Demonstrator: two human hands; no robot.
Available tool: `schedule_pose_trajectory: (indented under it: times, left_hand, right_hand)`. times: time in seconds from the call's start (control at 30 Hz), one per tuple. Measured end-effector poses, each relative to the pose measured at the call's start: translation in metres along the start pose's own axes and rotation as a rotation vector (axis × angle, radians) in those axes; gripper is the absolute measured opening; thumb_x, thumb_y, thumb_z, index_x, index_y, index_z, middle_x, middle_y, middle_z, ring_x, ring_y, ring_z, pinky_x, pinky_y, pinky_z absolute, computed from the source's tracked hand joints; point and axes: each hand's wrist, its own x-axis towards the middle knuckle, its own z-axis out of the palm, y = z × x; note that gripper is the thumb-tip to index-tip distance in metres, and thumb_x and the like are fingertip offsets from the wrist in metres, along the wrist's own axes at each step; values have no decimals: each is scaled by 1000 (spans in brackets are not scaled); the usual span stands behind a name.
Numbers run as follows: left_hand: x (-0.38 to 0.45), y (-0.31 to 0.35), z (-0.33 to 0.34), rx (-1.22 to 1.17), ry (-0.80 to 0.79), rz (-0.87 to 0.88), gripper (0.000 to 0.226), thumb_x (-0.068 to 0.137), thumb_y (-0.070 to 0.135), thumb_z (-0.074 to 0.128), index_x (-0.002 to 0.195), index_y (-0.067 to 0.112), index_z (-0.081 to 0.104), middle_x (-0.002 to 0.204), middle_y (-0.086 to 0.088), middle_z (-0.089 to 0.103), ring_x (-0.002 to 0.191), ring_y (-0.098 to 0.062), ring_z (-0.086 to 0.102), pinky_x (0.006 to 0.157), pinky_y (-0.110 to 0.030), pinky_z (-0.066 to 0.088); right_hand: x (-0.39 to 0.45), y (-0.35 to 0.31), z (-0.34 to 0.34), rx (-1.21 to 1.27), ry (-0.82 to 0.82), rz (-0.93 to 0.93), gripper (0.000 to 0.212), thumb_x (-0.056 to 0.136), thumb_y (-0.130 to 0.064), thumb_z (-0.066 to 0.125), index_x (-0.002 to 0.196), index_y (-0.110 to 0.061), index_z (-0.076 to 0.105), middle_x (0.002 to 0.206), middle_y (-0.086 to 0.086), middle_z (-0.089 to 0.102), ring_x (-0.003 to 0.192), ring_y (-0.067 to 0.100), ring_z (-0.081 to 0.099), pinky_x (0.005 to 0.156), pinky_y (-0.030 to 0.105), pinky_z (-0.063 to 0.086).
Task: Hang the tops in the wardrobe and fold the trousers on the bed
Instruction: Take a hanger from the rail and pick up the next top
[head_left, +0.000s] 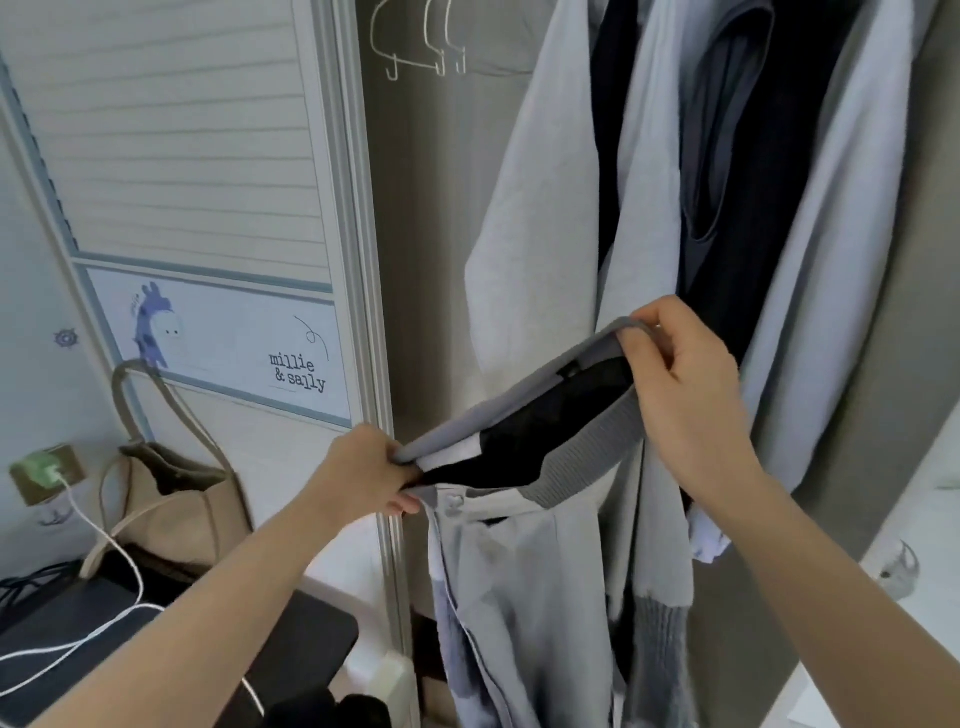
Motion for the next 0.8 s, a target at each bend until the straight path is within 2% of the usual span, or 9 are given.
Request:
schedule_pose_trajectory:
  times: [0.1, 0.23, 0.3, 0.37, 0.43, 0.53, 0.67, 0.73, 0.8]
  left_hand:
    - [14, 13, -29, -308, 8, 8, 13, 93, 2, 60, 92, -6, 71, 81, -21, 74, 74, -28, 74, 65, -27, 61]
    - [28, 25, -53, -531, -127, 23, 14, 91, -1, 62, 102, 0, 72, 96, -15, 75, 86, -27, 74, 74, -29, 61]
    - [33, 25, -53, -383, -160, 39, 21, 86, -6, 65, 102, 5, 73, 94, -11, 74, 81, -19, 72, 71, -25, 58]
    - [42, 23, -46, -50, -78, 122, 34, 77, -6, 68, 105, 14, 69, 95, -6, 69, 77, -14, 67, 66, -21, 54]
    - [46, 22, -32, 250, -51, 237, 26, 74, 8, 76, 98, 16, 68, 93, -2, 66, 74, -7, 59, 66, -17, 47]
    - [51, 18, -7, 270, -160, 219, 33, 79, 36, 74, 84, 4, 67, 82, -9, 65, 67, -9, 53, 64, -22, 42]
    - [68, 3, -10, 308, 69, 92, 31, 94, 27, 57, 64, 19, 51, 62, 3, 55, 55, -9, 51, 45, -11, 35]
    - [69, -3, -26, 79, 125, -27, 28, 94, 15, 54, 66, 13, 58, 60, -2, 59, 54, -17, 56, 49, -16, 49]
    - [70, -8, -48, -445, 73, -157, 25, 95, 4, 53, 74, 0, 66, 61, -13, 65, 54, -24, 63, 62, -35, 61]
  right_hand:
    - [18, 9, 7, 10, 14, -12, 15, 98, -21, 48, 85, -23, 55, 63, -5, 53, 56, 2, 45, 50, 14, 36]
    - [32, 22, 23, -15, -49, -12, 17, 98, -23, 47, 83, -24, 53, 63, -5, 53, 57, 4, 46, 53, 19, 37]
    - [39, 26, 31, 22, -46, -5, 16, 98, -23, 46, 84, -27, 53, 68, -8, 56, 60, 3, 50, 54, 17, 38]
    - [49, 26, 42, 68, -22, -11, 16, 97, -22, 46, 85, -28, 54, 70, -14, 59, 64, 2, 53, 56, 14, 39]
    - [57, 21, 57, 81, -29, -36, 15, 97, -21, 47, 84, -27, 53, 70, -19, 58, 66, 1, 53, 60, 15, 38]
    - [63, 13, 79, 81, -70, -96, 18, 97, -20, 48, 81, -28, 50, 67, -23, 55, 65, 0, 51, 59, 12, 36]
    - [68, 12, 90, 137, -82, -136, 16, 95, -22, 48, 81, -28, 52, 67, -20, 56, 64, 1, 52, 58, 10, 37]
    - [72, 16, 92, 131, -96, -141, 15, 95, -24, 49, 81, -28, 53, 67, -19, 56, 65, 2, 52, 59, 11, 38]
    - [76, 26, 93, 99, -96, -137, 13, 95, -27, 50, 82, -28, 53, 69, -15, 59, 67, 5, 55, 58, 14, 39]
